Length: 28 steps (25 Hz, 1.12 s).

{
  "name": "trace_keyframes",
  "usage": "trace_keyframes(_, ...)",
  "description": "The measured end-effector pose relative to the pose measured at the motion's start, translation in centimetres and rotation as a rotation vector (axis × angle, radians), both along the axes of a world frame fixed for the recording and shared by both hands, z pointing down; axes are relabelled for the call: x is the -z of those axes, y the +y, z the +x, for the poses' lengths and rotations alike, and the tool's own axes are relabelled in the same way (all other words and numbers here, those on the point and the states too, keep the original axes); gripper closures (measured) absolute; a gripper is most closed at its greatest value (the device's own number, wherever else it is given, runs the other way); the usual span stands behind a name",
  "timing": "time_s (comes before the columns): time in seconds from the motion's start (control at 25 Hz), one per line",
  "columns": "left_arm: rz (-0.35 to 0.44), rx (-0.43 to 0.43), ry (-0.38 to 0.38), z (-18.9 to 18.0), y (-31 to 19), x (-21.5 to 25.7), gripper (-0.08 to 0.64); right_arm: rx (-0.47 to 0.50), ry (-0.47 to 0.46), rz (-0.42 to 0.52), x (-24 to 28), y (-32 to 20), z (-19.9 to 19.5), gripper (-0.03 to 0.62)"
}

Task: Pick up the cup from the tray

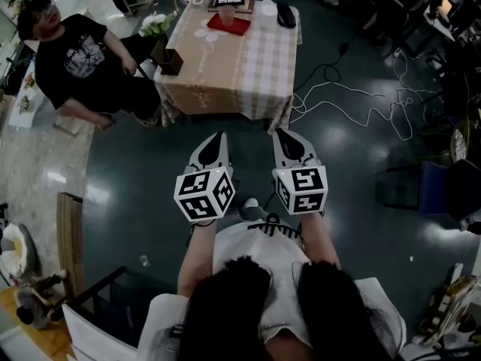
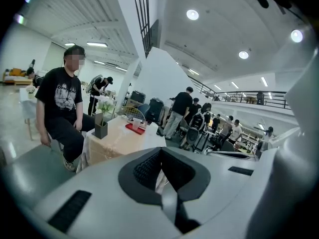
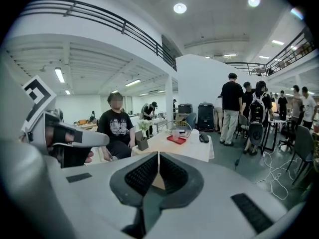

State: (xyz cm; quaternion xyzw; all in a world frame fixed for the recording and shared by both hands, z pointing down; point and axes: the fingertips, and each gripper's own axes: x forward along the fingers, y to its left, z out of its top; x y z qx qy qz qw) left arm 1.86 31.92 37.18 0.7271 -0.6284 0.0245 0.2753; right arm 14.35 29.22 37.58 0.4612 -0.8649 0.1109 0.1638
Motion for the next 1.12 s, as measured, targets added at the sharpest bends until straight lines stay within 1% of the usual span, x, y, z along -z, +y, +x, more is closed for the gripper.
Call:
trace_keyframes(0.12,0.008,0.002,-0.004,0.2,0.2,0.4,0.552,0.014,-0.04,0.007,0.5,-0.1,0.0,0.575)
trace_keyframes(0.16,0.009,0.003,-0.006,0.2,0.1,0.5,0.552,0.024,-0.065,0.005,0.7,-0.2,-0.1,0.543)
trace_keyframes(0.24,0.006,0.007,-0.004,0.1,0.0,0.4,0.552,0.051,-0.106,-0.007,0.8,-0.3,-0.4,0.398)
trace_keyframes(0.28,0.005,0.008,-0.003,0.1,-0.1,0.3,0.552,0.062,-0.116,-0.009,0.8,-0.4,-0.5,0.372)
trace_keyframes(0.6,0.006,-0.004,-0.002,-0.1,-2.3,-0.4,0.552,0.097,-0.127,0.02,0.8,-2.3,-1.4,0.311)
trace_keyframes(0.72,0.006,-0.013,-0.012,-1.0,-3.8,-0.4,0.552,0.098,-0.127,0.029,0.8,-3.9,-2.5,0.301)
trace_keyframes(0.92,0.015,-0.009,0.003,-2.4,-7.5,-0.2,0.552,0.106,-0.096,0.048,1.2,-7.2,-3.8,0.296)
trace_keyframes(1.12,0.017,-0.041,0.0,-2.9,-12.1,-0.3,0.552,0.08,-0.096,0.041,1.0,-11.7,-4.5,0.296)
